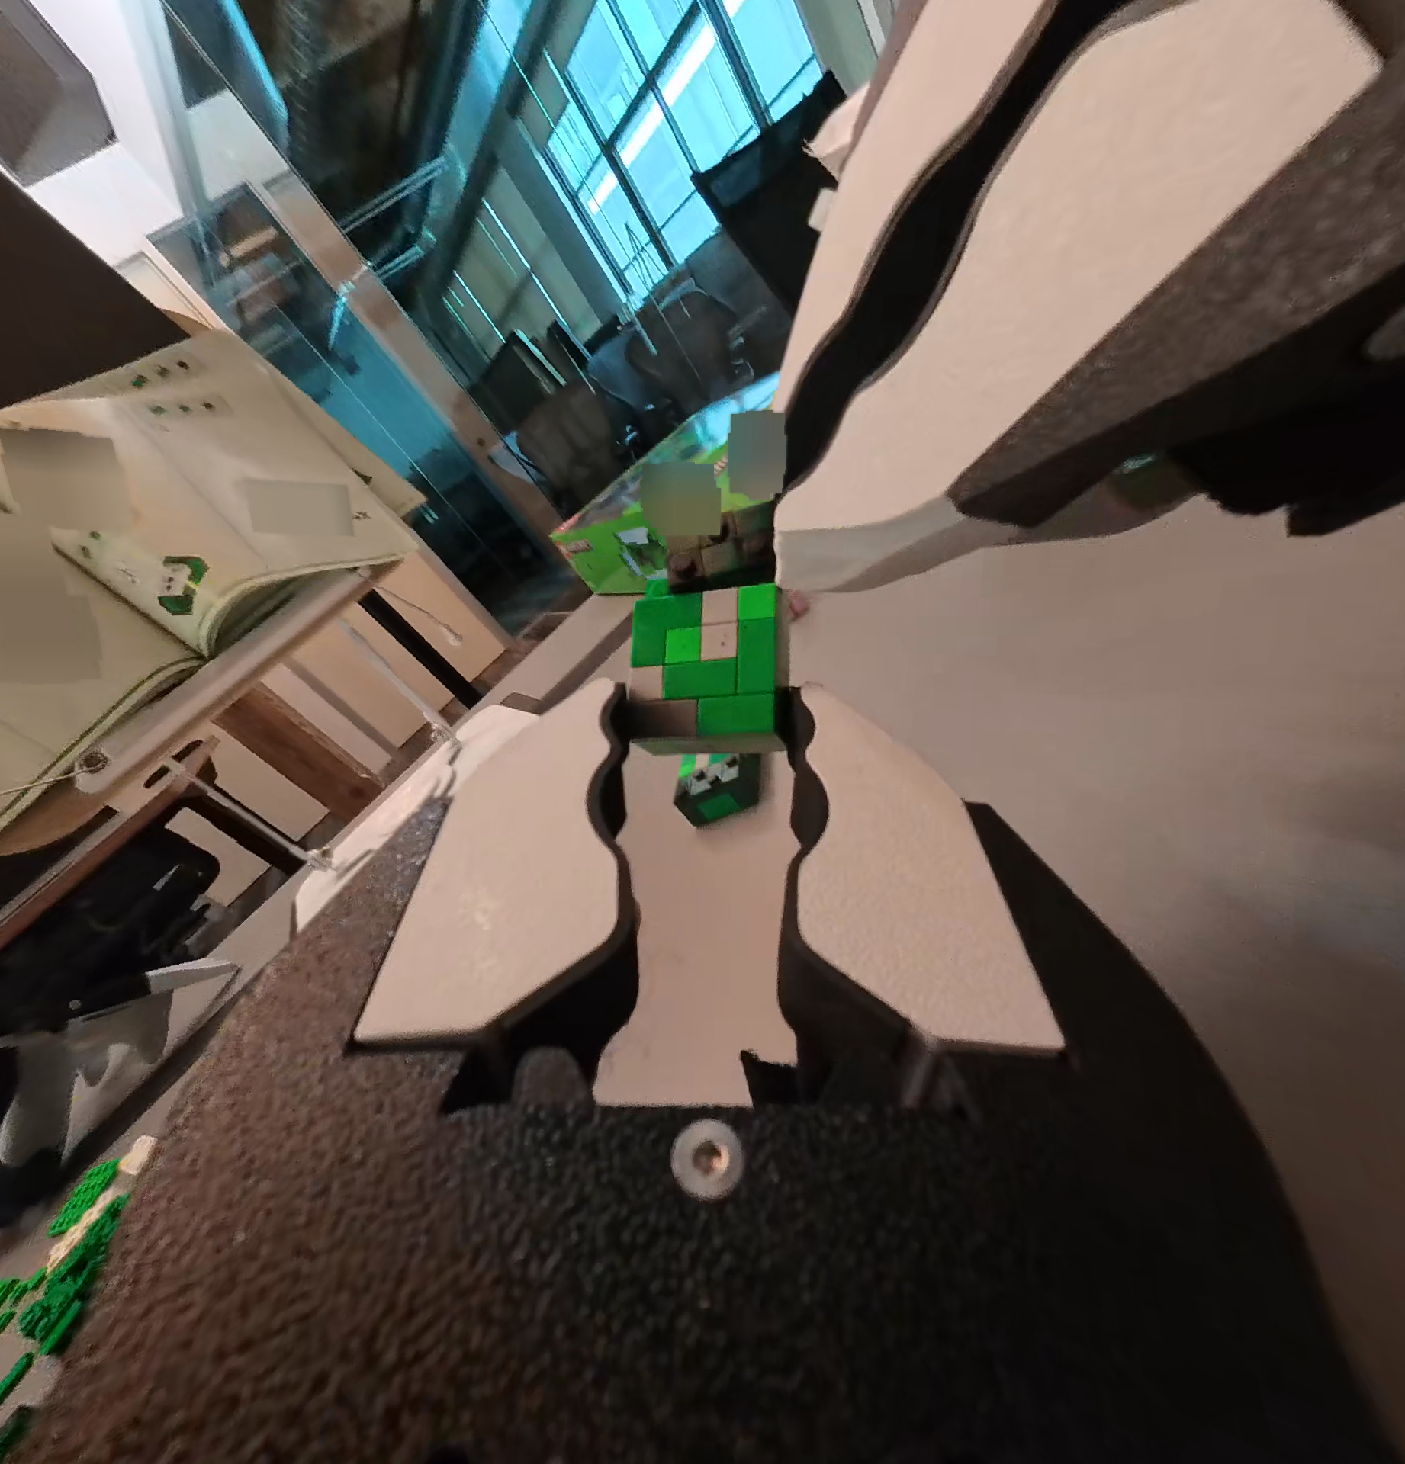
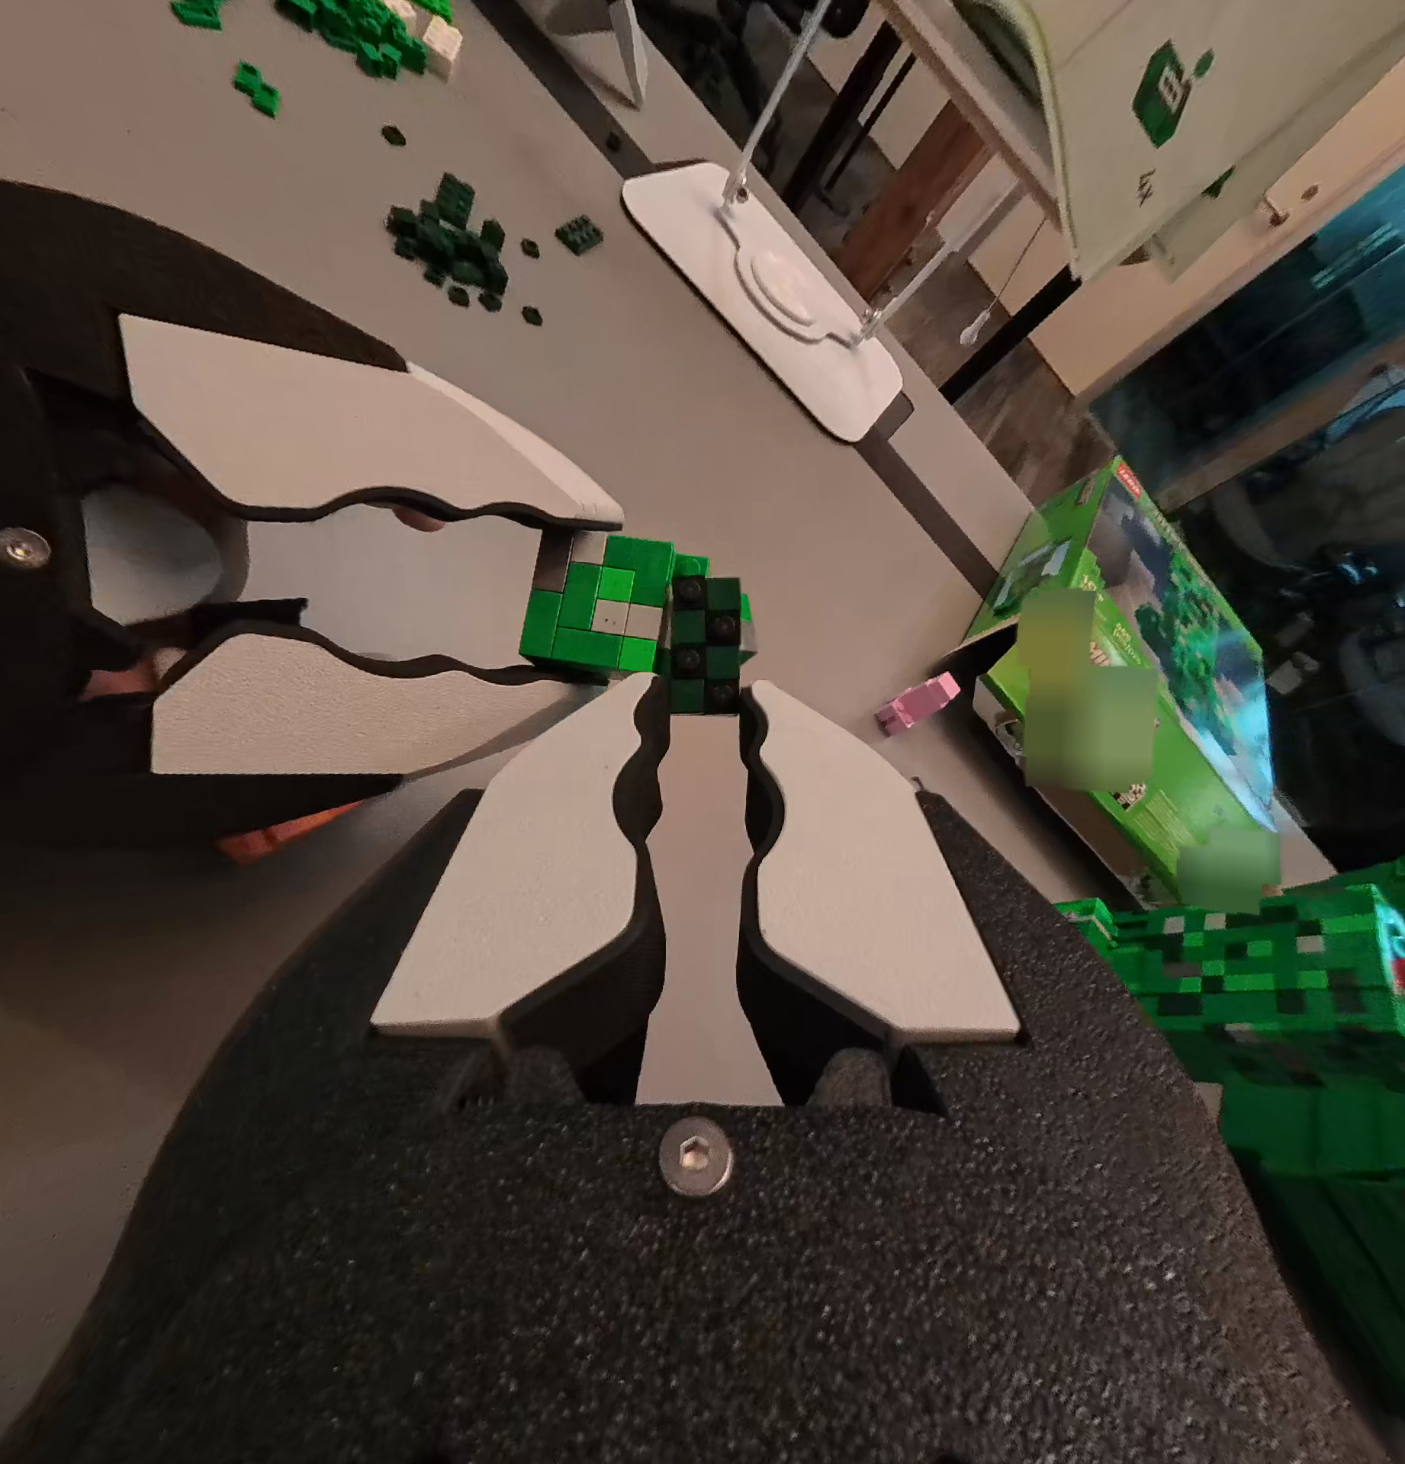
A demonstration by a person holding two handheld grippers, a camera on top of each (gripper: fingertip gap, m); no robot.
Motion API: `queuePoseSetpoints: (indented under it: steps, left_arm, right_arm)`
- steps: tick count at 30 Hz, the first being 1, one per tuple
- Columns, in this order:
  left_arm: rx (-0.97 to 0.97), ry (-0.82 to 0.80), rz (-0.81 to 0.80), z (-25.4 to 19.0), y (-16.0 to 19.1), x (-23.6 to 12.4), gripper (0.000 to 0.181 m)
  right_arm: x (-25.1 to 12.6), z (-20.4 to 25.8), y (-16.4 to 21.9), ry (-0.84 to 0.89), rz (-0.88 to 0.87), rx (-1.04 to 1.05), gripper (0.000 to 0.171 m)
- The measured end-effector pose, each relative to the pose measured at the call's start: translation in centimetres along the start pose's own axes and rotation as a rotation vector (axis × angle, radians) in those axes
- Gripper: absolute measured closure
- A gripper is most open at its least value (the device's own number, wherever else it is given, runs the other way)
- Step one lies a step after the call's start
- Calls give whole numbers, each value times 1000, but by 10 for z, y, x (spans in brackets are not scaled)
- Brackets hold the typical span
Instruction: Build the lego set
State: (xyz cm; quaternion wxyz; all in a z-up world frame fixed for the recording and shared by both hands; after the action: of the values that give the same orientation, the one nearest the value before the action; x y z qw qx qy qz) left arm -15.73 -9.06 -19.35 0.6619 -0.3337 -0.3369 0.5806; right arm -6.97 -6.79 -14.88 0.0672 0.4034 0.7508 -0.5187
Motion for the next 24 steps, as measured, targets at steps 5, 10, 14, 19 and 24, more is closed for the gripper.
queuePoseSetpoints:
  steps: [5,10,14,19,24]
  left_arm:
    - [-14,3,-12,1,-1,-1,142]
    - [-151,59,-7,11,2,-2,142]
    - [-344,273,-129,13,-8,-8,142]
    - [-601,666,-199,10,-11,-14,142]
    - [-526,755,29,20,6,-8,142]
  right_arm:
    - [-3,-3,-5,12,-13,-12,155]
    - [-4,-13,13,-67,-43,-10,155]
    - [-12,-18,25,62,-86,-276,155]
    - [-19,-15,33,161,-203,-467,155]
    - [-17,-13,41,95,-247,-494,155]
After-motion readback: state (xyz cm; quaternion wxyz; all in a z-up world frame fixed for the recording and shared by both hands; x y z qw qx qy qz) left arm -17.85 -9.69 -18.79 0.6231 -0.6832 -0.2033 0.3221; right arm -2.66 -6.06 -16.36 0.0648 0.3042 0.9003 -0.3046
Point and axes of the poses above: each gripper's, where its closed fingertips meet, x out along the fingers, y out of its underside, z = x × y across the jaws, the point moved 7 cm from there along -x, back along the fingers, and after that the axes turned 8 degrees about -y, right-handed, at the moved point
